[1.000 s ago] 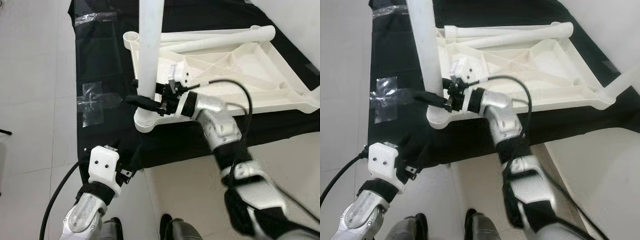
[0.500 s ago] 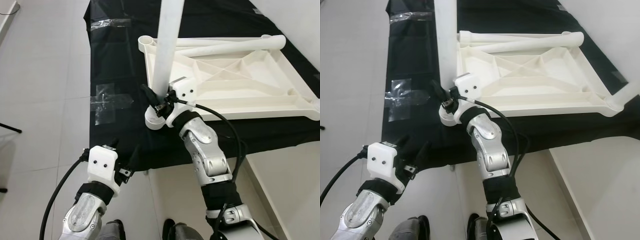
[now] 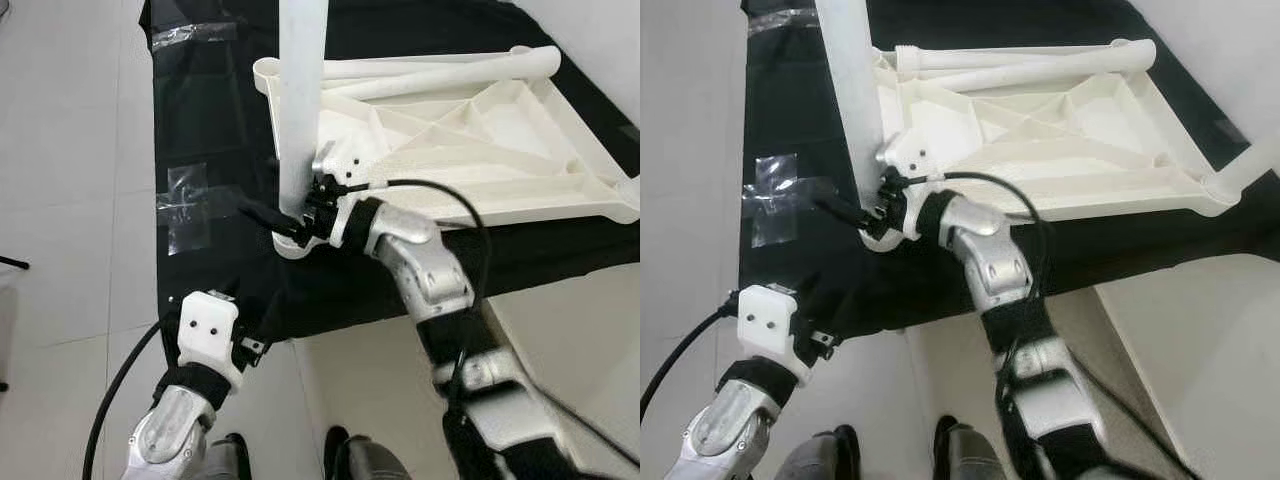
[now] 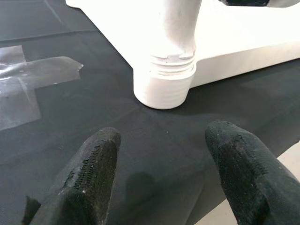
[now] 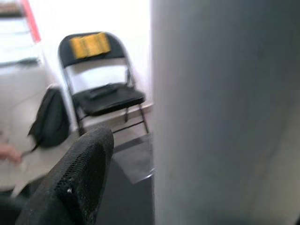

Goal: Building children table

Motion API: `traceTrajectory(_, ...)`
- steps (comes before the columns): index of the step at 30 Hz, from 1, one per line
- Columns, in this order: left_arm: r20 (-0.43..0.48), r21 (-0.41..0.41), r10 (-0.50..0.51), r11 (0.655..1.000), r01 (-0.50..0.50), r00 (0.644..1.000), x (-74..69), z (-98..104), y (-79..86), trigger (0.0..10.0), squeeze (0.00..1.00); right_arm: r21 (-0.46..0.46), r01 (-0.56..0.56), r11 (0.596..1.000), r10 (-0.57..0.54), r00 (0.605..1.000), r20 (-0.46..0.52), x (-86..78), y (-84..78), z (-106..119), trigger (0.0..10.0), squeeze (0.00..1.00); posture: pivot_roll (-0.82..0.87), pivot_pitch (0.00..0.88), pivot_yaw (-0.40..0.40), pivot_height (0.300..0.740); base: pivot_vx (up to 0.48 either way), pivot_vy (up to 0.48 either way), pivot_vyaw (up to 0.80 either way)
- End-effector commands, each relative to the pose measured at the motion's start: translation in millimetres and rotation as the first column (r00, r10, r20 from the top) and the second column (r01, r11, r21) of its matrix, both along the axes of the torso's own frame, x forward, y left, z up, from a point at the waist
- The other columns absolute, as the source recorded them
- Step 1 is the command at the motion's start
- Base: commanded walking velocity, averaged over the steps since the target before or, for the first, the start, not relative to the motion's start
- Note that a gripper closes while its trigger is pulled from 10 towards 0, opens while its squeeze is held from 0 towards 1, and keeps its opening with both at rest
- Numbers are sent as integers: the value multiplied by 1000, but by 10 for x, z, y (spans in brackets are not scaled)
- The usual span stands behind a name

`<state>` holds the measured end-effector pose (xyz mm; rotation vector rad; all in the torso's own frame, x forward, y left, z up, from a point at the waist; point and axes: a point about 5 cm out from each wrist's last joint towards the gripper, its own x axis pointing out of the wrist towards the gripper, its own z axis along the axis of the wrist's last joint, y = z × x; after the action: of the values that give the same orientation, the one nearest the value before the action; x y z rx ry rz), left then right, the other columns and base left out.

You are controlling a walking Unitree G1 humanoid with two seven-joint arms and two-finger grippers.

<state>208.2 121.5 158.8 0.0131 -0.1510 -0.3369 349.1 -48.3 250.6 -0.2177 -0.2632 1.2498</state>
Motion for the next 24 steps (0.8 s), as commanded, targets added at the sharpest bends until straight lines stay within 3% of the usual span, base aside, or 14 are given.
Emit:
traceTrajectory(1, -23, 19, -16, 1000, 16, 1000, -27, -37, -12, 10000, 0, -41, -141, 989, 141, 990, -12, -33, 50, -42, 10000, 0, 149, 282, -94, 740, 0, 0, 0)
traceTrajectory(6, -23, 24, -14, 1000, 14, 1000, -31, -40, -9, 10000, 0, -41, -255, 966, 253, 966, -46, 3, 57, 43, 10000, 0, 163, 277, -96, 740, 0, 0, 0)
traceTrajectory(7, -23, 26, -14, 1000, 14, 1000, -33, -41, -9, 10000, 0, -30, -265, 964, 263, 963, -51, 13, 61, 67, 4510, 0, 167, 273, -98, 740, 0, 0, 0)
traceTrajectory(8, -23, 26, -14, 1000, 14, 1000, -33, -41, -9, 10000, 0, -30, -265, 964, 263, 963, -51, 13, 61, 67, 4510, 0, 167, 273, -98, 740, 0, 0, 0)
traceTrajectory(9, -23, 27, -13, 1000, 14, 1000, -36, -42, -11, 10000, 0, -24, -272, 962, 271, 961, -53, 24, 64, 83, 0, 0, 168, 273, -101, 740, 0, 0, 0)
traceTrajectory(19, -26, 26, -20, 999, 21, 999, -55, -47, -27, 10000, 0, -20, -317, 948, 315, 947, -55, -4, 48, 10, 0, 0, 159, 270, -100, 740, 0, 0, 0)
traceTrajectory(22, -30, 25, -25, 999, 26, 999, -65, -53, -31, 10000, 0, 37, -101, 994, 105, 987, -124, 8, 41, -224, 0, 0, 137, 272, -102, 740, 0, 0, 0)
traceTrajectory(23, -31, 25, -26, 999, 27, 999, -67, -55, -30, 10000, 0, 32, 47, 998, -41, 987, -157, 13, 62, -349, 0, 0, 136, 273, -102, 740, 0, 0, 0)
traceTrajectory(24, -31, 25, -26, 999, 27, 999, -67, -55, -30, 10000, 0, 32, 47, 998, -41, 987, -157, 13, 62, -349, 0, 0, 136, 273, -102, 740, 0, 0, 0)
